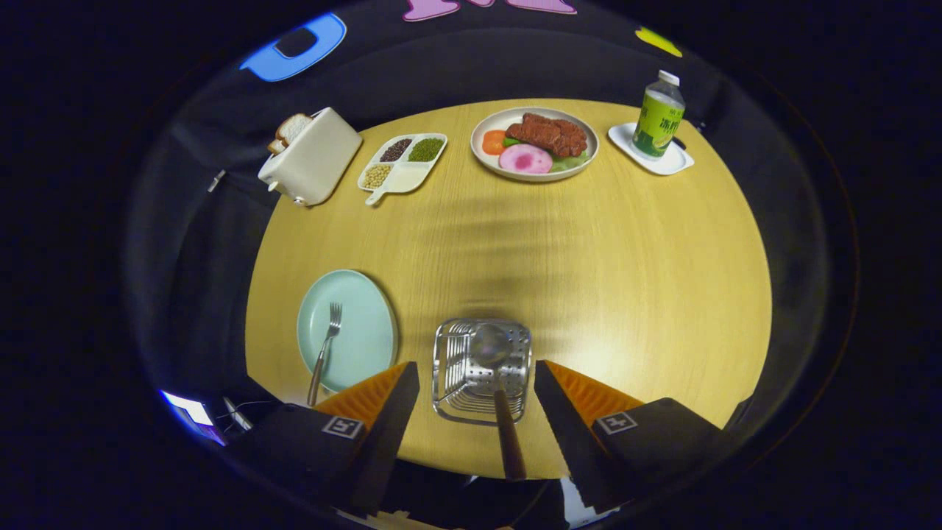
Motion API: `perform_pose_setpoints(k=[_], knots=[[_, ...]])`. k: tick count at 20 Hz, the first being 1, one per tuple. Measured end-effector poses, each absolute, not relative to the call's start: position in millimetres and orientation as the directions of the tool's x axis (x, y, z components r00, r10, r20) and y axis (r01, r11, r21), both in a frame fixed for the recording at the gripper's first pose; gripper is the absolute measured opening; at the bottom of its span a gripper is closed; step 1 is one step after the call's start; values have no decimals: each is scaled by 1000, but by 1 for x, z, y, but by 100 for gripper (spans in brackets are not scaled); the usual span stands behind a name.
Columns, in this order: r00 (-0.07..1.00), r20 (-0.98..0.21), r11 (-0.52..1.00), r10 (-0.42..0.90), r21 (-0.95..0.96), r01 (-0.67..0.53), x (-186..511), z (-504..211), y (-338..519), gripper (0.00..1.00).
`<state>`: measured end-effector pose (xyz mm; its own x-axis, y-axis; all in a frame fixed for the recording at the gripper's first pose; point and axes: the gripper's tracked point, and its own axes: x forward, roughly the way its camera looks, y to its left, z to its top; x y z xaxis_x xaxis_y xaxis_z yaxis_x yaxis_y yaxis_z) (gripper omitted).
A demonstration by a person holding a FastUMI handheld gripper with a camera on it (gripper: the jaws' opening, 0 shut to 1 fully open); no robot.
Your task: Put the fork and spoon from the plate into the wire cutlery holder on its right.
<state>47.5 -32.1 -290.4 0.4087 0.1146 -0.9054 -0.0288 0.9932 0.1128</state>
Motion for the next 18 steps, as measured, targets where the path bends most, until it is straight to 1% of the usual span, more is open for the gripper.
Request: perform_pose_setpoints(k=[2, 5, 10, 14, 18], knots=[[473, -877, 996, 89, 68, -62, 51, -272, -31, 99], [555, -829, 996, 70, 30, -81, 53, -246, -19, 100], [673, -731, 993, 111, 52, -107, 49, -204, 30, 100], [700, -697, 986, 159, 76, -148, 47, -196, 71, 100], [673, -711, 976, 203, 97, -193, 40, -214, 112, 99]])
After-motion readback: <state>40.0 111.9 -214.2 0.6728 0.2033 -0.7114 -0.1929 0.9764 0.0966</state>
